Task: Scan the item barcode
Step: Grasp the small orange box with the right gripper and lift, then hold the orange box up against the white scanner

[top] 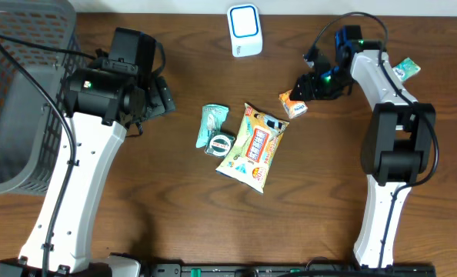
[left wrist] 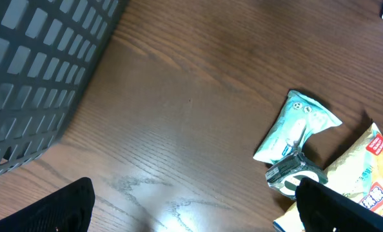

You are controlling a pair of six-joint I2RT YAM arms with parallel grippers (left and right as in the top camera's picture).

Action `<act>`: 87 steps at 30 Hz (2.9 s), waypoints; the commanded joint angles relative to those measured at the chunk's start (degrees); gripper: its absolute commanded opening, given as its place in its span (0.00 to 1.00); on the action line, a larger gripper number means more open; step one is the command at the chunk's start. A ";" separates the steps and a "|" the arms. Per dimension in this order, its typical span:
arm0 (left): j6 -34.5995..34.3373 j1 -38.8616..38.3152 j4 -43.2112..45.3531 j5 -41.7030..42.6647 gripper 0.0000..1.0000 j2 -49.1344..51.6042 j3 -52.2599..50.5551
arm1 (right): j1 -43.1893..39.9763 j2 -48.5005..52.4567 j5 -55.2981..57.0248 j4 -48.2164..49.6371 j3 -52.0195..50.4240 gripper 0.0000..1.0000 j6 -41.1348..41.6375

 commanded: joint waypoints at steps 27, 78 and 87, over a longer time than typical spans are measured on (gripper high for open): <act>0.57 0.20 -0.17 -0.72 0.98 0.15 0.48 | -3.21 -3.50 -52.81 4.39 -2.95 0.01 4.46; 0.57 0.20 -0.17 -0.72 0.98 0.15 0.48 | 23.37 6.14 45.18 50.66 14.40 0.01 -28.15; 0.57 0.20 -0.17 -0.72 0.98 0.15 0.48 | 23.06 6.69 50.45 50.93 14.43 0.01 -29.24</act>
